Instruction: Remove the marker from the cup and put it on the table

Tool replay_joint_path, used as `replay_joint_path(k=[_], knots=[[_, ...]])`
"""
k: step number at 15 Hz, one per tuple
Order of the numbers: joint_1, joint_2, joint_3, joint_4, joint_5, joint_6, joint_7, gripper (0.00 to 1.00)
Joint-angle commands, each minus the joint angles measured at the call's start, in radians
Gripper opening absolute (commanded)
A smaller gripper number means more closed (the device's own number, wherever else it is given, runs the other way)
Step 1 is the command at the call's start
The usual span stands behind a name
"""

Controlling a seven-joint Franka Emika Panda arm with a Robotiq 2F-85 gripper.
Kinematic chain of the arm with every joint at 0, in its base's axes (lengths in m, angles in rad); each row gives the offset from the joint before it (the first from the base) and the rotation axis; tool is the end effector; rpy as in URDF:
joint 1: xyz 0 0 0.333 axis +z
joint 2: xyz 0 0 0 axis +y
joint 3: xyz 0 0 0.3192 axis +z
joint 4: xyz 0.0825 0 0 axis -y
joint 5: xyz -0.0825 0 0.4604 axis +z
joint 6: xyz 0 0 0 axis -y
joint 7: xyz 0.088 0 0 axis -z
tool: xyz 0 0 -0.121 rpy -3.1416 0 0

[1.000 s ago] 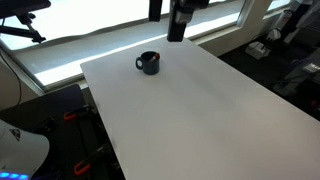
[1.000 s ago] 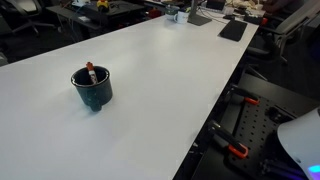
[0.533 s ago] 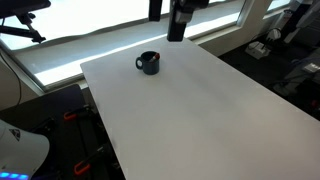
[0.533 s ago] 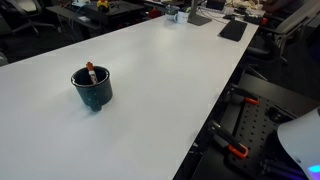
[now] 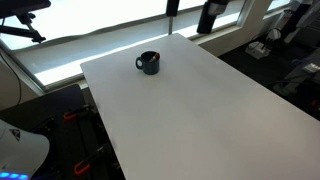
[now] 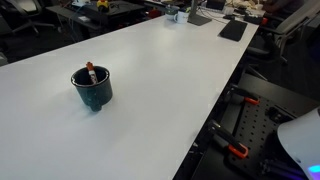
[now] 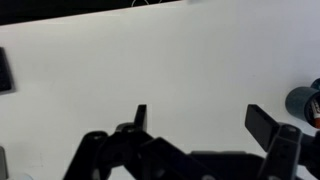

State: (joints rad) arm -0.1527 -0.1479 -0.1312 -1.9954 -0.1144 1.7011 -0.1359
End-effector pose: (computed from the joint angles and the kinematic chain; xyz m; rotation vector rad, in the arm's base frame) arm 0.5429 -0.1735 0.4816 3.0654 -0.1871 -0.2514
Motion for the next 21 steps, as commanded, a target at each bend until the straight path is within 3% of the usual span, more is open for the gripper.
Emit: replay_joint_path(k=[1, 4, 5, 6, 13, 21], knots=[[0.036, 0.174, 0.005, 0.250, 0.033, -0.096, -0.177, 1.00], [0.071, 0.258, 0.054, 0.364, 0.032, -0.152, -0.268, 1.00], [0.082, 0.261, 0.070, 0.365, 0.017, -0.173, -0.290, 1.00], [0.060, 0.226, 0.053, 0.304, 0.027, -0.110, -0.244, 1.00], [0.077, 0.261, 0.074, 0.344, 0.021, -0.142, -0.273, 1.00], [0.089, 0.430, 0.120, 0.552, -0.023, -0.101, -0.666, 1.00]])
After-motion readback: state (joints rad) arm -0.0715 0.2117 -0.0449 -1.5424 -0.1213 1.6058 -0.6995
